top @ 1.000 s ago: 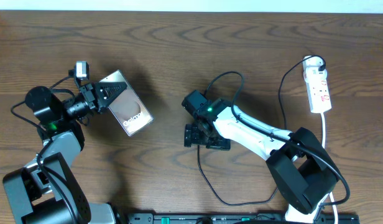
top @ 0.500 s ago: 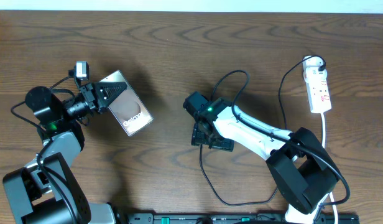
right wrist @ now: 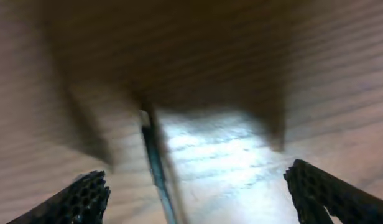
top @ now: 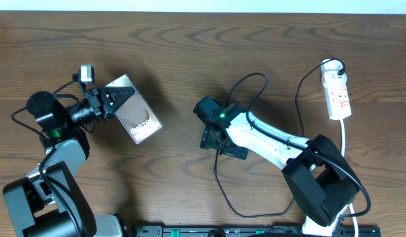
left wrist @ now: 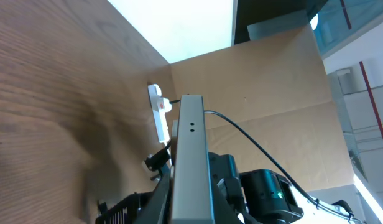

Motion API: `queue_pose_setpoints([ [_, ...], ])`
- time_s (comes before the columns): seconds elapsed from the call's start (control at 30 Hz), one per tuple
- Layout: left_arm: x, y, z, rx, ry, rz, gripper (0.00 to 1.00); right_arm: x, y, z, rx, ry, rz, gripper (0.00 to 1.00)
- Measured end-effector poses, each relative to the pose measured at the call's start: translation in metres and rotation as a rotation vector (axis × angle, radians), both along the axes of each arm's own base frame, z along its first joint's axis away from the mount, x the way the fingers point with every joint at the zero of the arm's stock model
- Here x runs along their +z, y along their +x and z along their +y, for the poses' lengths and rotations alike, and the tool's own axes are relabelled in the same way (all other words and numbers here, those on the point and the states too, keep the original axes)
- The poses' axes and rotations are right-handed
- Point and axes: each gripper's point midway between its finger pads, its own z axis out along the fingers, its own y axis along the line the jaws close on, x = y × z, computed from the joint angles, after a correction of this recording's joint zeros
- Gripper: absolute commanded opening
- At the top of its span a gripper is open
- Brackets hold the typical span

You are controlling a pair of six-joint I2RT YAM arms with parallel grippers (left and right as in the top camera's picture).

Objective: Plug charger to phone and switch on socket
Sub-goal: 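Close the right gripper on the black USB-C plug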

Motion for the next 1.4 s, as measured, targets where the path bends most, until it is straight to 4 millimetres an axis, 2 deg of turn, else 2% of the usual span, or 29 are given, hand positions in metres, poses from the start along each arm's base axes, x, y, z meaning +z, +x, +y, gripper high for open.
queue_pose_setpoints([
  [0.2, 0.0, 0.0, 0.0, 0.0, 0.001, -0.002, 0.08, 0.0, 0.001, 0.004, -0.039, 0.034, 0.013, 0.88],
  [0.47, 0.0, 0.0, 0.0, 0.0, 0.001, -0.003, 0.07, -0.001, 0.002, -0.01, -0.125, 0.019, 0.047, 0.85],
  [0.8, 0.0, 0.0, 0.0, 0.0, 0.001, -0.003, 0.07, -0.013, 0.003, -0.007, -0.13, 0.019, 0.063, 0.8],
  [1.03, 0.0, 0.0, 0.0, 0.0, 0.001, -0.003, 0.07, -0.013, 0.003, -0.006, -0.13, 0.019, 0.063, 0.67],
  [1.2, 0.0, 0.0, 0.0, 0.0, 0.001, -0.003, 0.07, -0.013, 0.004, -0.007, -0.131, 0.016, 0.06, 0.54],
  [1.23, 0.0, 0.0, 0.0, 0.0, 0.001, -0.003, 0.07, -0.013, 0.004, -0.007, -0.129, 0.016, 0.06, 0.48],
  [1.4, 0.0, 0.0, 0.0, 0.0, 0.001, -0.003, 0.07, -0.013, 0.004, -0.007, -0.132, 0.016, 0.059, 0.32],
])
